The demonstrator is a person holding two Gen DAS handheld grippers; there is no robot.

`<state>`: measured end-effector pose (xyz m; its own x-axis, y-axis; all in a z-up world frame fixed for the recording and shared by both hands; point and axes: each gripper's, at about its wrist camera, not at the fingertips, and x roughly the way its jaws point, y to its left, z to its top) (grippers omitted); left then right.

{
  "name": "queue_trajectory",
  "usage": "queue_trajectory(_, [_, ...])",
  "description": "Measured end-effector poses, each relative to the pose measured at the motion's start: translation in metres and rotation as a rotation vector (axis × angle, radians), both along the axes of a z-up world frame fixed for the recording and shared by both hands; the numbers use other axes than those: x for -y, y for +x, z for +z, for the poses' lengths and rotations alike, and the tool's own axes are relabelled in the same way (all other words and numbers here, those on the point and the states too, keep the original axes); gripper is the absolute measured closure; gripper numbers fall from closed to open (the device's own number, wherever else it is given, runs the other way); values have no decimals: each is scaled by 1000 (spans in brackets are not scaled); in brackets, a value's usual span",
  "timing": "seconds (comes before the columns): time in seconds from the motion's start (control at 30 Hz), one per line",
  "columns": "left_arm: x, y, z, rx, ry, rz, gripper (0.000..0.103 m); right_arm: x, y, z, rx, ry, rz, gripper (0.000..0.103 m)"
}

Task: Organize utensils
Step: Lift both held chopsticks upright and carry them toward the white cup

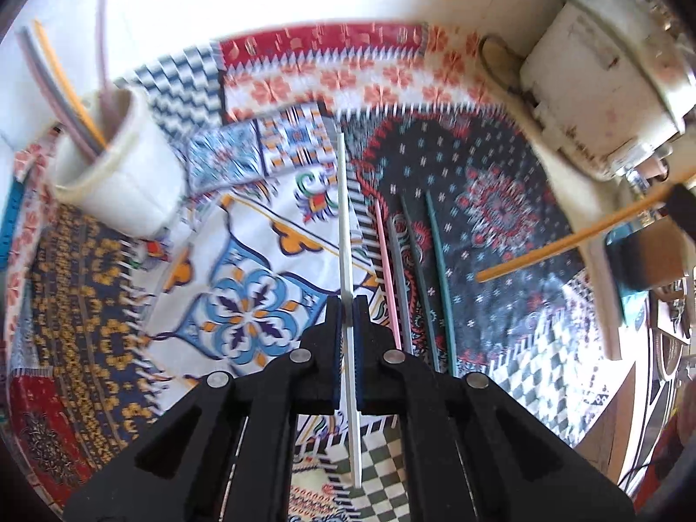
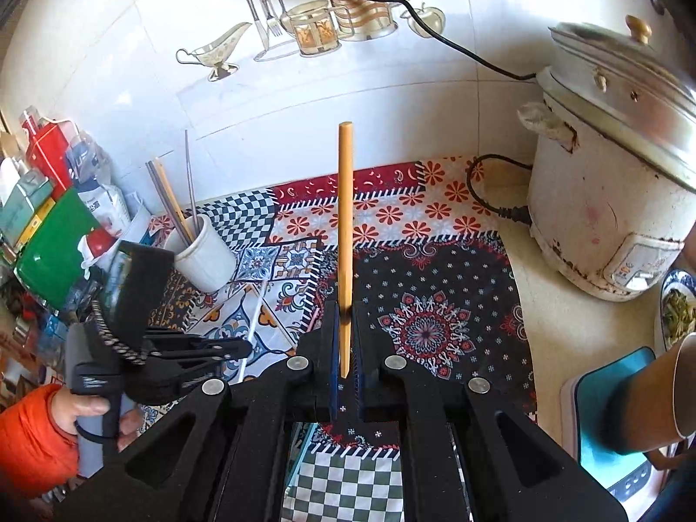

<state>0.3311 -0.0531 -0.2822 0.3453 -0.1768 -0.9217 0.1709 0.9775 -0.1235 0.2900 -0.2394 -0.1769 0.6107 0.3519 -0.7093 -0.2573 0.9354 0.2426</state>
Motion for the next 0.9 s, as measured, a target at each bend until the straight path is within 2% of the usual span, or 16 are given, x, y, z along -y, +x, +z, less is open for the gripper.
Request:
queue_trajectory(0.27, [-27, -28, 60, 135, -59, 78, 101, -21, 5, 16, 36, -6, 58, 98])
queue_trajectory(0.6, [-59, -43, 104, 277, -70, 149, 103, -52, 14, 33, 69, -10, 124, 98])
queue_trajectory(0.73, [-66, -36, 98, 249, -76, 154, 103, -60, 18, 38, 84, -11, 141, 98])
queue_trajectory(0.9, [-66, -15, 63, 145, -101, 173, 96, -61, 25, 41, 90, -11, 140, 98])
